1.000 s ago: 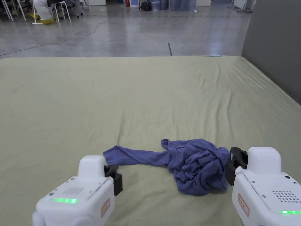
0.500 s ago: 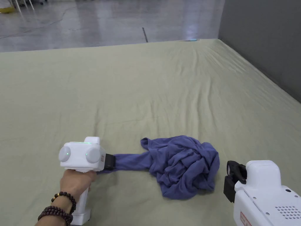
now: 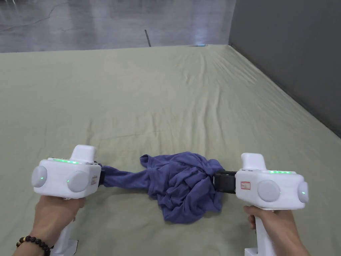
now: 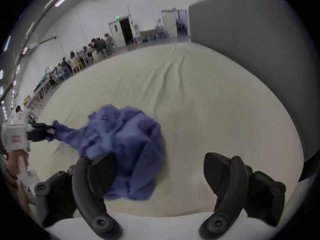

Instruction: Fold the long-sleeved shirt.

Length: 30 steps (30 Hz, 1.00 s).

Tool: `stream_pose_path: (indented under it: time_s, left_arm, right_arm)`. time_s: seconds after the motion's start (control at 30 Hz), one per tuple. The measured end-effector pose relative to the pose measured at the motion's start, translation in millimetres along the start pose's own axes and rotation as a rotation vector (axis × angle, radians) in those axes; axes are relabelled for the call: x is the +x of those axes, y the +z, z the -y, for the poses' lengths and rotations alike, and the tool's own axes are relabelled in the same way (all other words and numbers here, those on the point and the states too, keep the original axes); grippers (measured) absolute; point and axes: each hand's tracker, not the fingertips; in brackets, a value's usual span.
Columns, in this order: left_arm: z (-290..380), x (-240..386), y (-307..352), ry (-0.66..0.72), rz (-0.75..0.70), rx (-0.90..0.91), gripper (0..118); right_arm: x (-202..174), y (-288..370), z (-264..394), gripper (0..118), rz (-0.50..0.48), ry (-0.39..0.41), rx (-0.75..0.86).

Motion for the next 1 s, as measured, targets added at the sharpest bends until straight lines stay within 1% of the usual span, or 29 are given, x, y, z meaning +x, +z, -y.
stream_pose_path:
  time_s: [0.03, 0.1, 0.13, 0.17, 0.2, 0.23, 0.27, 0.3, 0.37, 0.4, 0.43, 0.5, 0.53, 0.6, 0.7, 0.8, 0.83, 0.93, 1.0]
  left_arm:
    - [-0.3, -2.1, 2.2, 0.007, 0.004, 0.003, 5]
    - [-1.8, -5.3, 3.5, 0.026, 0.011, -0.002, 5]
    - [-1.5, -6.6, 4.8, 0.03, 0.012, -0.001, 5]
    - [-1.4, -7.6, 5.7, 0.031, 0.011, 0.001, 5]
    - [-1.6, -8.8, 7.0, 0.03, 0.009, 0.0, 5]
    - [-0.8, -9.2, 8.6, 0.029, 0.009, 0.0, 5]
    - [-0.9, -11.4, 10.8, 0.031, 0.009, 0.002, 5]
    - [-1.0, -15.1, 14.8, 0.039, 0.012, 0.012, 5]
    - [-1.9, -21.6, 21.6, 0.071, 0.03, 0.037, 5]
    - [-4.2, -25.6, 26.7, 0.089, 0.028, 0.057, 5]
    - [-7.3, -29.7, 32.3, 0.103, 0.028, 0.074, 5]
    - [-15.3, -36.2, 50.5, 0.128, 0.038, 0.127, 5]
    - [-21.2, -40.7, 60.0, 0.139, 0.04, 0.16, 5]
    - [-37.2, -51.5, 85.0, 0.153, 0.037, 0.233, 5]
    - [-69.6, -75.9, 126.0, 0.197, 0.007, 0.347, 5]
    - [-107.3, -103.0, 172.4, 0.206, -0.066, 0.438, 5]
    - [-120.9, -113.1, 186.2, 0.199, -0.109, 0.476, 5]
    - [-163.6, -145.7, 221.2, 0.198, -0.218, 0.539, 5]
    - [-192.4, -163.9, 242.7, 0.221, -0.255, 0.581, 5]
  right_arm:
    - [-0.7, -14.1, -1.3, 108, -0.006, 0.014, -0.031]
    - [-3.5, -37.2, -4.9, 107, -0.033, 0.009, -0.086]
    - [-5.7, -44.7, -7.9, 98, -0.06, 0.011, -0.086]
    - [-8.5, -49.5, -10.0, 45, -0.093, 0.025, -0.091]
    - [-16.7, -55.1, -9.1, 5, -0.073, 0.045, -0.096]
    - [-23.9, -52.0, -12.1, 5, -0.003, 0.109, -0.098]
    - [-27.4, -49.8, -15.0, 5, -0.061, 0.154, -0.12]
    - [-28.4, -43.8, -17.9, 5, -0.109, 0.159, -0.112]
    - [-29.4, -28.6, -18.5, 5, -0.095, 0.178, -0.076]
    - [-28.0, -18.3, -26.0, 5, -0.104, 0.175, -0.031]
    - [-26.8, -6.0, -26.9, 5, -0.109, 0.149, 0.024]
    - [-26.0, 15.6, -44.4, 5, -0.12, 0.121, 0.077]
    - [-27.9, 28.2, -56.5, 5, -0.106, 0.125, 0.133]
    - [-34.8, 50.4, -75.7, 5, -0.146, 0.131, 0.196]
    - [-50.1, 87.6, -122.2, 5, -0.163, 0.119, 0.335]
    - [-65.9, 121.3, -173.7, 5, -0.207, 0.113, 0.413]
    - [-74.0, 133.0, -189.9, 5, -0.21, 0.136, 0.432]
    - [-93.1, 165.0, -244.9, 5, -0.17, 0.184, 0.535]
    - [-103.8, 180.1, -284.9, 5, -0.179, 0.171, 0.565]
